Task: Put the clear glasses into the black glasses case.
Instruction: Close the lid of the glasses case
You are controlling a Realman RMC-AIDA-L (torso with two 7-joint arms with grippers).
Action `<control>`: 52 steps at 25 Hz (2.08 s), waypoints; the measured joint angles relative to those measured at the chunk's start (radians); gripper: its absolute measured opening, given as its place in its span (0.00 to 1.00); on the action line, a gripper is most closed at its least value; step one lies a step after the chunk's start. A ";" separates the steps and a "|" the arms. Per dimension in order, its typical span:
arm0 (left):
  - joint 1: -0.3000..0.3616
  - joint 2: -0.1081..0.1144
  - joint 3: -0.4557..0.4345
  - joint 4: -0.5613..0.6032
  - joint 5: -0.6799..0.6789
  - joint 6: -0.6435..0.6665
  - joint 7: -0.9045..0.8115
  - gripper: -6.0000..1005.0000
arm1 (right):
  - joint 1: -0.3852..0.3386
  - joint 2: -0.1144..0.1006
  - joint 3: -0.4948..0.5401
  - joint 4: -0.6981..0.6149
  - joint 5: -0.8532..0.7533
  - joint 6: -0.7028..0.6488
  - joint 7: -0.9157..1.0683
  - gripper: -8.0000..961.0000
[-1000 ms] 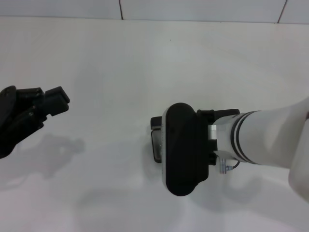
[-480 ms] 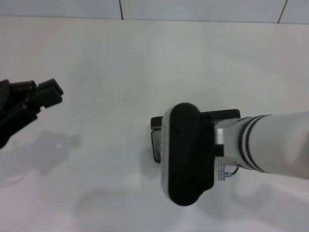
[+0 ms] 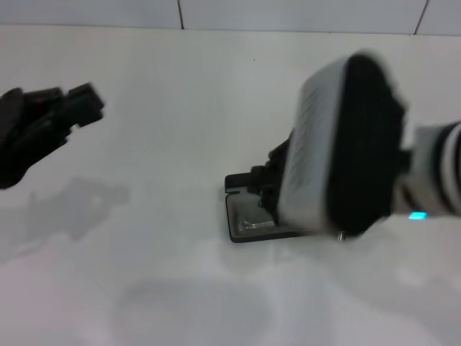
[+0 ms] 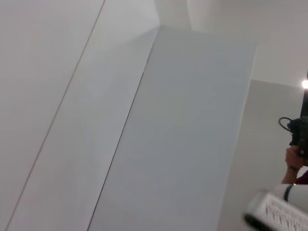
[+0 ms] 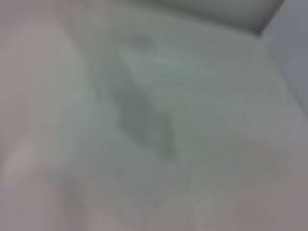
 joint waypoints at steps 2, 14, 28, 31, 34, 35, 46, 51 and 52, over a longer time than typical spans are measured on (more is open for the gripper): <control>-0.024 -0.007 0.000 0.005 0.005 -0.027 -0.016 0.17 | -0.016 0.000 0.128 -0.002 0.175 -0.015 -0.062 0.16; -0.189 -0.106 -0.005 0.006 0.159 -0.294 -0.036 0.17 | -0.142 0.000 1.027 0.237 0.905 -0.156 -0.377 0.16; -0.402 -0.227 0.140 -0.095 0.390 -0.733 -0.059 0.16 | -0.092 -0.006 1.646 1.012 1.276 -0.547 -0.720 0.16; -0.409 -0.229 0.210 -0.108 0.349 -0.794 -0.053 0.17 | -0.091 -0.006 1.644 1.060 1.272 -0.552 -0.747 0.16; -0.406 -0.229 0.243 -0.108 0.325 -0.817 -0.054 0.17 | -0.087 -0.006 1.643 1.091 1.269 -0.553 -0.764 0.16; -0.404 -0.229 0.246 -0.108 0.323 -0.823 -0.054 0.17 | -0.086 -0.006 1.642 1.097 1.268 -0.553 -0.767 0.16; -0.400 -0.227 0.301 -0.121 0.321 -0.837 -0.062 0.19 | -0.080 -0.007 1.637 1.131 1.266 -0.551 -0.785 0.16; -0.400 -0.229 0.305 -0.129 0.326 -0.833 -0.062 0.20 | -0.078 -0.007 1.639 1.150 1.266 -0.554 -0.794 0.16; -0.401 -0.229 0.308 -0.132 0.326 -0.829 -0.062 0.20 | -0.077 -0.007 1.639 1.151 1.266 -0.554 -0.795 0.16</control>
